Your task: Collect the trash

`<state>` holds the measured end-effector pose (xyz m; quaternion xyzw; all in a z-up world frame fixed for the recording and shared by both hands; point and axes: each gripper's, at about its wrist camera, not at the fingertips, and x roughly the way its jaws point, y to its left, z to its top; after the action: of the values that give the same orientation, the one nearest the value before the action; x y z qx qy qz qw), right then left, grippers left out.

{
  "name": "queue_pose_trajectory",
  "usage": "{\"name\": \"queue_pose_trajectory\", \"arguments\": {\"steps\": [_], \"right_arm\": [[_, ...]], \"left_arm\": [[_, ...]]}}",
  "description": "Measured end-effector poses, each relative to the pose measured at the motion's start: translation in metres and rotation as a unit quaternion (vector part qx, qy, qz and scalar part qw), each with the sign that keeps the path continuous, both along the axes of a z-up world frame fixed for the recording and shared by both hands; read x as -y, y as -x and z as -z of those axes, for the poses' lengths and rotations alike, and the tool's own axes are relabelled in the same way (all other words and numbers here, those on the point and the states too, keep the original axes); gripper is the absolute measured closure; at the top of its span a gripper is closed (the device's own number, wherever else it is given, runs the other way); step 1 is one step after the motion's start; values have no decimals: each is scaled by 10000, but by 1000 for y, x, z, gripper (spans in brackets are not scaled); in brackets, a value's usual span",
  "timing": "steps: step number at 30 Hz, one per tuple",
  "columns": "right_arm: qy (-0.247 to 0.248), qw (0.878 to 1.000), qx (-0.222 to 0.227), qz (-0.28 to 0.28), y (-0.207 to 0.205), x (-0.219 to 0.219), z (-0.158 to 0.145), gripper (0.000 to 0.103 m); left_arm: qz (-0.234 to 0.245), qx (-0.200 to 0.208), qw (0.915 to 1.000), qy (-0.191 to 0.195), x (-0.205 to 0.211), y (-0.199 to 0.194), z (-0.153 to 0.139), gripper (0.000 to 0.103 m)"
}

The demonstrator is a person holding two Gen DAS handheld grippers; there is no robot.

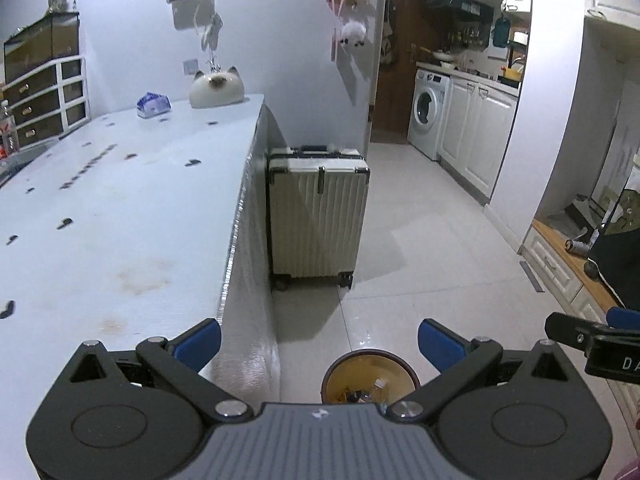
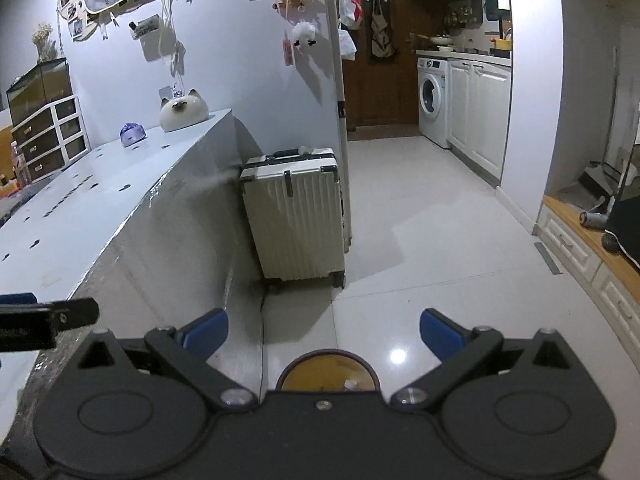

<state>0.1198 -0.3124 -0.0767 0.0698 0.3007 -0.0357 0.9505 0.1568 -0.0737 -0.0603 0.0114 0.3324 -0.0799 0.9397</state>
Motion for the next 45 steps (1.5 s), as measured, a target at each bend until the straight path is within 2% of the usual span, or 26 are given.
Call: {"name": "queue_pose_trajectory", "arguments": {"steps": [3, 12, 20, 32, 45], "right_arm": [[143, 9999, 11, 19, 10, -7, -7, 0], [113, 9999, -87, -61, 31, -18, -18, 0], [321, 9987, -367, -133, 30, -35, -10, 0], [319, 9971, -690, -98, 33, -38, 4, 0], [405, 9948, -921, -134, 30, -44, 11, 0]], "left_arm": [[-57, 41, 10000, -63, -6, 11, -3, 0], [-324, -71, 9994, -12, -29, 26, -4, 0], [-320, -326, 9988, -150, -38, 33, 4, 0], [-277, -685, 9971, -177, -39, 33, 19, 0], [-306, -779, 9962, -260, -39, 28, 24, 0]]}}
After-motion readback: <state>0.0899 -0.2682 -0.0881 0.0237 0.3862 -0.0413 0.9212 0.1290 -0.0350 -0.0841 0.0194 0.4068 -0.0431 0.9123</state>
